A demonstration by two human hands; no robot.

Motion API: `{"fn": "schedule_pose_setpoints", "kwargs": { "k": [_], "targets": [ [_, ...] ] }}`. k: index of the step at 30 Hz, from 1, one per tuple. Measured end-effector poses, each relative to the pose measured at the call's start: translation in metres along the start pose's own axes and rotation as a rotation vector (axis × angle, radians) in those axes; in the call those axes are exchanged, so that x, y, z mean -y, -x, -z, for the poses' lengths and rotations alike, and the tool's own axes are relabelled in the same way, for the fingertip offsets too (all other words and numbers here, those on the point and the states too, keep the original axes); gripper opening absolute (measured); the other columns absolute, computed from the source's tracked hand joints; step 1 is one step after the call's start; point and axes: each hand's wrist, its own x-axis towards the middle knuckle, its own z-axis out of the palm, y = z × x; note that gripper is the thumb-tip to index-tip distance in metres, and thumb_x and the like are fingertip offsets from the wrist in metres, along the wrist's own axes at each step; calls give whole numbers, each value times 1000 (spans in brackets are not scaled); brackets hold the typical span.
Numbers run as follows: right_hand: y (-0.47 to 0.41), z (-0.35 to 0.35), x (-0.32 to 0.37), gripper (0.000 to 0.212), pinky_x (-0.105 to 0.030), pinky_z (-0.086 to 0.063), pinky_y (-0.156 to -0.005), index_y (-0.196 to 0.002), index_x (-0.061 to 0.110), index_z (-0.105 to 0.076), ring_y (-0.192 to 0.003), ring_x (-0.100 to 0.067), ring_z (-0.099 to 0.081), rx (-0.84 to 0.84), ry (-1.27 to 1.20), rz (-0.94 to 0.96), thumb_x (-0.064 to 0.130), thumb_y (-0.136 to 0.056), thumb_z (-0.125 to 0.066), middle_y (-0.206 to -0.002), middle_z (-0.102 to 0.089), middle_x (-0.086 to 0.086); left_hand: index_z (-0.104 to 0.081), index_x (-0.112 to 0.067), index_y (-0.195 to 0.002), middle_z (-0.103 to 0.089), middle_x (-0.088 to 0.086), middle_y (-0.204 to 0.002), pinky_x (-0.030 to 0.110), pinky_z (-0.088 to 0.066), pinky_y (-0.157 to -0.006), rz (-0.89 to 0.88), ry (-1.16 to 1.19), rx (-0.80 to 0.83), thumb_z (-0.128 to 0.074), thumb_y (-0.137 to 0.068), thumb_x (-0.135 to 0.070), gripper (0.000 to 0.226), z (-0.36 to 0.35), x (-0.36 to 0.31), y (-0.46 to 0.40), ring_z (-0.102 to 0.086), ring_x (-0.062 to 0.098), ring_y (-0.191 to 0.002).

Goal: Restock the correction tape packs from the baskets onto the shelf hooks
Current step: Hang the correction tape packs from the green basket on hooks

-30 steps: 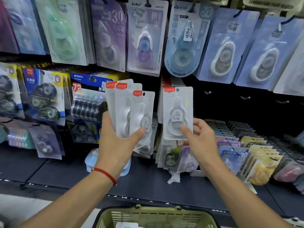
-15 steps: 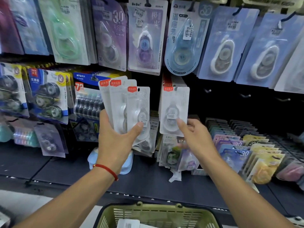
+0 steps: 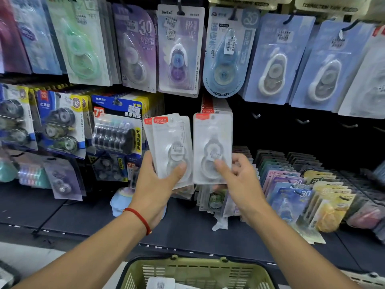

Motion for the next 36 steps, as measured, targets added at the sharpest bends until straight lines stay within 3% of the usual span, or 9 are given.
{"fn": "schedule_pose_setpoints", "kwargs": {
  "k": [2,7,11,14,24,30,32,34,36],
  "targets": [
    [-6,4,4,24,-44,-64,-65,-114,19,-58,-69,-20,-76,-73,24,37,35,-101,-70,-95,-81,4,-57,-26,-128,-74,0,-123,64,-56,-98,-5,-37,-56,-82,-87,-13,50,6,0,-4,-72,28,-116],
    [-14,13,7,25,-30,-58,-53,-112,16,-61,-66,-14,-73,-91,18,40,35,-99,-72,-92,-80,4,-56,-30,-131,-73,-4,-123,65,-55,-98,-28,-129,-93,-82,-90,-16,50,14,2,-6,-71,26,-116],
    [-15,14,15,31,-34,-61,-56,-113,11,-63,-70,-19,-75,-105,-14,31,35,-98,-74,-92,-81,-1,-57,-31,-129,-73,-3,-122,68,-55,-95,-43,-134,-103,-84,-89,-20,49,13,0,-7,-72,29,-114],
    [-15,11,23,35,-47,-64,-70,-112,11,-66,-78,-26,-78,-136,-1,40,39,-94,-77,-93,-82,-1,-56,-30,-127,-73,-4,-120,68,-56,-92,-55,-135,-113,-84,-89,-20,48,11,-3,-7,-73,28,-112],
    [-9,-11,25,32,-65,-61,-69,-103,11,-66,-65,-15,-78,-203,57,36,39,-95,-78,-82,-80,9,-60,-30,-118,-74,-7,-114,49,-60,-98,-114,-114,-131,-83,-89,-15,40,17,-3,-10,-73,15,-108],
    [-15,-14,18,29,-54,-63,-65,-97,15,-67,-60,-18,-77,-256,62,63,42,-95,-75,-82,-79,5,-60,-33,-118,-74,-10,-113,42,-61,-93,-127,-118,-122,-83,-90,-16,40,23,-1,-13,-74,12,-106],
    [-19,-13,12,34,-49,-62,-68,-102,16,-65,-69,-19,-79,-204,115,-12,50,-97,-70,-92,-79,2,-60,-33,-118,-74,-10,-114,39,-62,-89,-128,-117,-120,-83,-90,-17,40,25,-1,-14,-73,12,-107],
    [-20,-8,1,49,-45,-60,-81,-120,17,-60,-98,-23,-76,-146,451,-87,61,-99,-59,-116,-74,-5,-60,-33,-118,-74,-10,-113,39,-63,-86,-120,-118,-117,-83,-90,-18,41,26,-1,-14,-73,14,-108],
    [-19,-3,-14,63,-41,-49,-97,-148,13,-45,-128,-28,-59,-154,814,-18,55,-103,-55,-146,-55,-9,-59,-33,-119,-74,-10,-113,47,-62,-90,-109,-126,-117,-84,-89,-18,41,26,-1,-13,-73,15,-107]
  ]
}}
